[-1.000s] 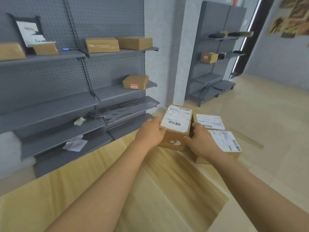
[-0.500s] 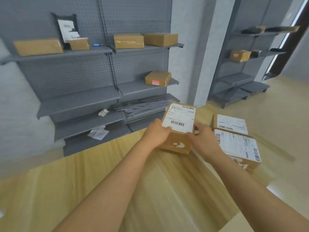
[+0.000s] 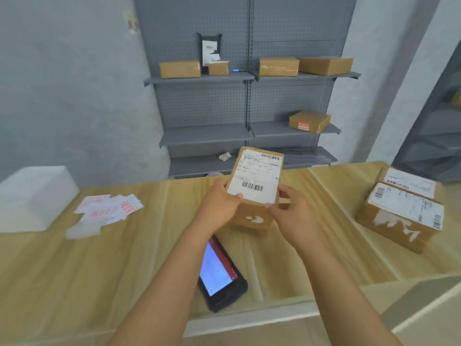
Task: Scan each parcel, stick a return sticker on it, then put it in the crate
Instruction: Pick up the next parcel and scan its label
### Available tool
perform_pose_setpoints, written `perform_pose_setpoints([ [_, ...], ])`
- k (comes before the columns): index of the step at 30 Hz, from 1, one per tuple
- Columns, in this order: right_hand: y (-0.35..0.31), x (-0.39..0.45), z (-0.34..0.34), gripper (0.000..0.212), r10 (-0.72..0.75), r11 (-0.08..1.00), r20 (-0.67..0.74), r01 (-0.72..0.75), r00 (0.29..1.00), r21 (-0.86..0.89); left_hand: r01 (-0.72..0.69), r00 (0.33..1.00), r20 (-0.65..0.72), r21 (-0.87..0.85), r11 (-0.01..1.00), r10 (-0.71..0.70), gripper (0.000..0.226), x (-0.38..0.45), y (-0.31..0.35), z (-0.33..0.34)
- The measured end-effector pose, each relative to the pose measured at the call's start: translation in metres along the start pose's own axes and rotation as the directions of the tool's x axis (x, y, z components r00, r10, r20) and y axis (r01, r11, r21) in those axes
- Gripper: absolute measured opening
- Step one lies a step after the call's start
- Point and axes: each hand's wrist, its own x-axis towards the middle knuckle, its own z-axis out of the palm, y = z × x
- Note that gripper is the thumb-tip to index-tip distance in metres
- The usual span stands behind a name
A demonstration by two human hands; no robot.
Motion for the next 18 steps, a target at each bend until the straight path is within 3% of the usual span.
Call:
perform_pose_setpoints([
  [9, -0.036, -0.067, 0.072, 0.045, -0.149, 0.984, 0.165, 0.13, 0.975, 0.123, 0.11, 0.971, -0.203, -0.104, 0.989, -0.129, 0.027, -0.082, -0.059, -0.088],
  [18, -0.064, -0.104, 0.137, 0.049, -0.151, 0.986, 0.252, 0.126, 0.956, 0.113, 0.242, 0.946, -0.177, -0.165, 0.956, -0.27, 0.033, -0.108, -0.105, -0.149],
])
